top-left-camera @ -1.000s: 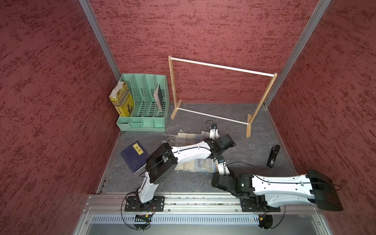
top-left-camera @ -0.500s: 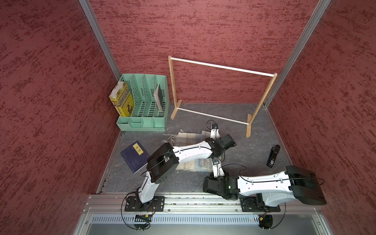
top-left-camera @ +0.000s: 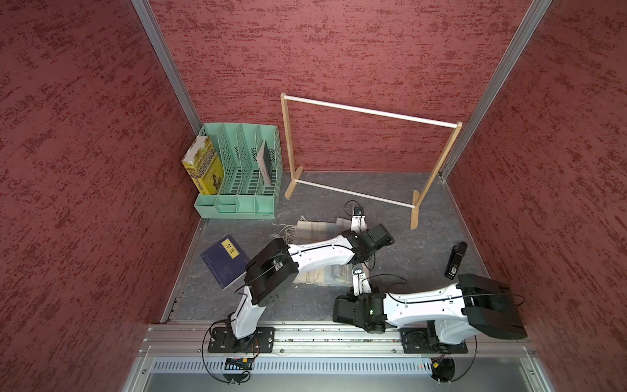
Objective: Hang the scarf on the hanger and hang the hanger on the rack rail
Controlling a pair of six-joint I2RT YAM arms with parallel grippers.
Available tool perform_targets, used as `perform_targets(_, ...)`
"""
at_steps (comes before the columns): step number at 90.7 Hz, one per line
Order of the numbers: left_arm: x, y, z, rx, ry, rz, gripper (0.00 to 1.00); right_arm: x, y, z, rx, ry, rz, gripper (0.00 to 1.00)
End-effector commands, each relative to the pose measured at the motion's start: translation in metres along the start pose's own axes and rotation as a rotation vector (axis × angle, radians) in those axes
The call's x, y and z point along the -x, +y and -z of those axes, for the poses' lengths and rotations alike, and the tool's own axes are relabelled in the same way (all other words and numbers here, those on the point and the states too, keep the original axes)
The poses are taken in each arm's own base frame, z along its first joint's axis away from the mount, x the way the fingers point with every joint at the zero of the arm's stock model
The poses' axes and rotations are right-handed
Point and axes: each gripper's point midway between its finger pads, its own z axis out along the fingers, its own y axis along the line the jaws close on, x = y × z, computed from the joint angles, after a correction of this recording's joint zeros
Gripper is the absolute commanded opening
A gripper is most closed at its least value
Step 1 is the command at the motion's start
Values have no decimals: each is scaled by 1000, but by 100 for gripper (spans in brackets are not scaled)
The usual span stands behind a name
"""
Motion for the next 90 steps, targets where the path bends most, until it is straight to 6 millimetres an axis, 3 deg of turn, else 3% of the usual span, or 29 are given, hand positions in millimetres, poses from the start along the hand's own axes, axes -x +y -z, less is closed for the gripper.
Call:
perform_targets(1, -24, -5, -6, -18, 73, -49, 0, 4, -4, 3, -22, -25, -7, 26)
perform_targets(9, -25, -5, -6, -19, 75, -50, 0, 5, -6, 4, -23, -31, -13, 17)
perform_targets(15, -25, -4, -7, -17, 75, -50, 0, 6, -7, 4, -25, -35, -17, 0)
perform_targets(27, -24, -5, -7, -19, 77, -51, 2, 7, -8, 4, -30, -41, -15, 0)
perform_targets(36, -20, -1, -3, -10, 91, -68, 25, 7, -10, 4, -38, -46, -19, 0)
perform_targets(48, 8, 23, 22, 38, 46, -82, 84, 5, -14, 3, -49, -45, -27, 0)
perform_targets(56, 23, 39, 44, 48, 25, -102, 99, 3, -16, 2, -55, -46, -27, 0)
perform_targets(72, 46, 63, 92, -30, -9, -88, 100, 2, -18, 1, -63, -44, -24, 0)
perform_targets(90, 53, 76, 130, -180, -11, -48, 100, -2, -23, -1, -80, -37, -28, 0)
